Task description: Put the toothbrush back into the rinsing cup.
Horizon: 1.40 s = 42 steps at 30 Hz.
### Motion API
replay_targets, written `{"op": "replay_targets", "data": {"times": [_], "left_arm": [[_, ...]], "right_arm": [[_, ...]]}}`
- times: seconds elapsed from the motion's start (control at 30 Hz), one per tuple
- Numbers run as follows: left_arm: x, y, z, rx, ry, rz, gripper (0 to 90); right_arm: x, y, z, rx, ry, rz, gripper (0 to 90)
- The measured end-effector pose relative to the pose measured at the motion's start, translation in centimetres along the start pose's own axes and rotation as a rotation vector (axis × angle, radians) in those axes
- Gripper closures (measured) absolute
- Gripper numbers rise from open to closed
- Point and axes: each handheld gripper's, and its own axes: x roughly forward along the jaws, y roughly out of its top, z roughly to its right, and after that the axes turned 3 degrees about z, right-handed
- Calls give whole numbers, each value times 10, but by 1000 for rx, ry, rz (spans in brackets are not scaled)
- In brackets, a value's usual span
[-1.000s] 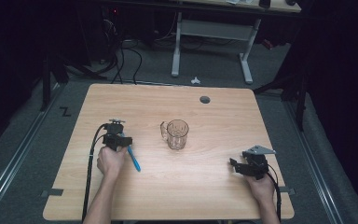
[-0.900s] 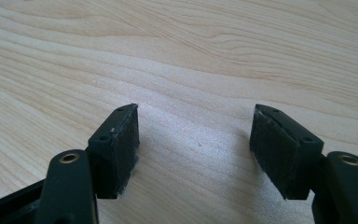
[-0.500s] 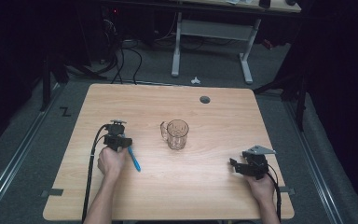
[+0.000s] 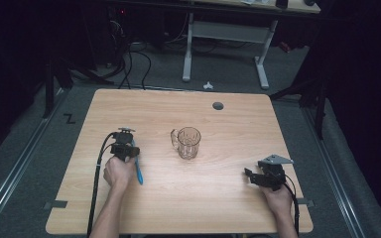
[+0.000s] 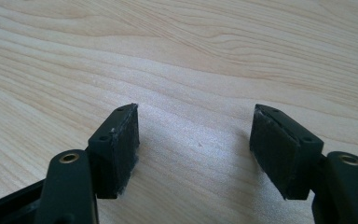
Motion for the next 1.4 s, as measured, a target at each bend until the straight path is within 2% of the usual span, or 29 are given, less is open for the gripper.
{"op": "replay_targets", "data": {"times": [0.33,0.73,1.03,1.4], "left_arm": [[0,0,0,4,10,-2,797],[-1,1,-2,-9,-27,-2,825],[-13,1,-2,5,-38,16,825],[-29,1,2,18,-73,38,825]], "right_arm": [[0,0,0,0,0,0,334],[0,0,0,1,1,1,334],[0,0,0,2,1,1,334],[0,0,0,1,1,1,334]]}}
